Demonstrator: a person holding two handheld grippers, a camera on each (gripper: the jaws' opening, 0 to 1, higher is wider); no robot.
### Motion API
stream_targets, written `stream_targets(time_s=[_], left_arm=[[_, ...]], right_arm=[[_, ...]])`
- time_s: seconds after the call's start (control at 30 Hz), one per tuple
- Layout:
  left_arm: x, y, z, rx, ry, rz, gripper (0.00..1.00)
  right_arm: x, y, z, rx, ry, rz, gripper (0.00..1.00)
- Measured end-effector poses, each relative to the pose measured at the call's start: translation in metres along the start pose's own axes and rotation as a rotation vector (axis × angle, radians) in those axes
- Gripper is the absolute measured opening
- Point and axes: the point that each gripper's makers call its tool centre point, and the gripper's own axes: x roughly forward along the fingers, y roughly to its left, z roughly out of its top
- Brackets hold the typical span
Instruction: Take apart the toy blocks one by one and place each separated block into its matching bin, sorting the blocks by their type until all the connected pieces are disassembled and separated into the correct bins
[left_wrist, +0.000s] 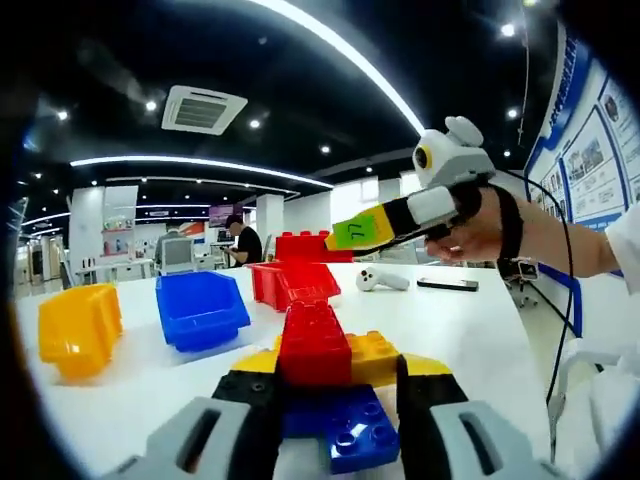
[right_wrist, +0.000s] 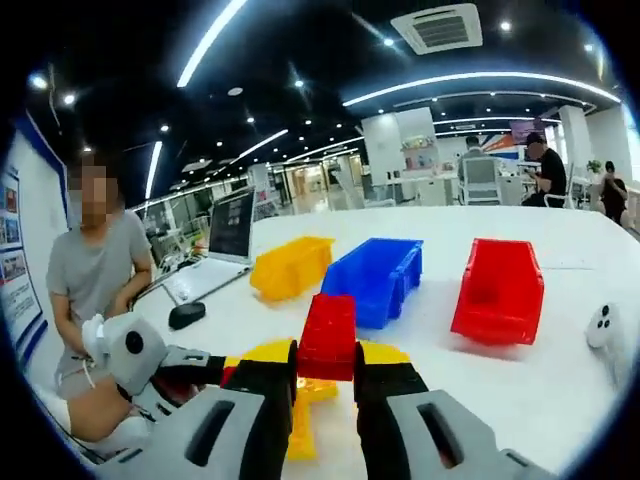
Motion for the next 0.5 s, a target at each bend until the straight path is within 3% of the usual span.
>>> stream_targets(time_s=[0.27, 0.47, 0.5], left_arm=[[0.000, -0.001, 0.000, -0.005, -0.005, 0.004, 0.45], [-0.001, -0.002, 0.000, -0.009, -0.009, 0.004, 0.45], [-0.002, -0.002, 0.000, -0.010, -0.010, 0.005, 0.45]], right_arm=[[0.006, -0.062, 0.008, 0.025, -0.010, -0.141, 0.23], [0.012, -0.092, 0.013, 0.062, -0.008, -0.229, 0.23], [0.021, -0.106, 0.019, 0.056, -0.007, -0.251, 0.23]])
